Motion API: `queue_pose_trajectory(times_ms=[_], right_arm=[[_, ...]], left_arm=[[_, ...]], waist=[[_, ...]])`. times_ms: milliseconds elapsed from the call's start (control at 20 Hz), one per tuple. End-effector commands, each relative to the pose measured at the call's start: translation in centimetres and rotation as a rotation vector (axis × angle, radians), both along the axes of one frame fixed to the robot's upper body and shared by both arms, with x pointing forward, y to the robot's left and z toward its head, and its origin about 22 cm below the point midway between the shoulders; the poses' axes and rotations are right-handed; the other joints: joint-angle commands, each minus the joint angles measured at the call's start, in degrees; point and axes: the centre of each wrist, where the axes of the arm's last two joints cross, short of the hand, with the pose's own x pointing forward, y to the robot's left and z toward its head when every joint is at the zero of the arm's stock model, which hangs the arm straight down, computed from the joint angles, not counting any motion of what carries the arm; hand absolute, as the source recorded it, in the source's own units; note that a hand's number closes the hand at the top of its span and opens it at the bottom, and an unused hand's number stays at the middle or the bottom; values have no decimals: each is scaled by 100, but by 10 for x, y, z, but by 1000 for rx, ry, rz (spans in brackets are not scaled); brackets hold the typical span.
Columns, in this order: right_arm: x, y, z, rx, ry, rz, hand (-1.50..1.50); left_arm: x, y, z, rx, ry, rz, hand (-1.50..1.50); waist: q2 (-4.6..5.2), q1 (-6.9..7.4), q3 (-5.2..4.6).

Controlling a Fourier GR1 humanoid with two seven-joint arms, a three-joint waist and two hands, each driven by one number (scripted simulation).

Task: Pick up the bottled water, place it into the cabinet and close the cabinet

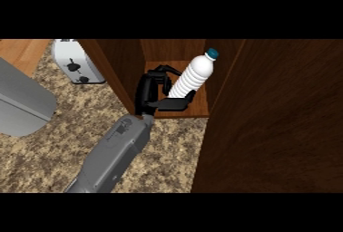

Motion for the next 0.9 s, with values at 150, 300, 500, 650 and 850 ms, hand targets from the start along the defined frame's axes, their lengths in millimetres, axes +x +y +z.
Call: queue_pose_trajectory(times_ms=[150, 300, 500, 650, 850], right_arm=[[-15, -10, 21, 32, -43, 1, -150], [-23, -14, 13, 24, -13, -4, -150], [-20, -13, 14, 7, -44, 2, -150], [-16, -21, 11, 21, -12, 11, -150], [-20, -17, 17, 25, -29, 19, -150]], left_arm=[[22, 1, -2, 8, 53, 53, 150], [31, -6, 8, 13, 66, 146, 150], [27, 5, -18, 93, 44, 189, 150], [40, 12, -14, 110, 55, 225, 150], [54, 20, -3, 183, 45, 283, 150]], waist=[[22, 0, -3], [26, -114, 0], [38, -140, -3], [53, -106, -1], [80, -146, -7]])
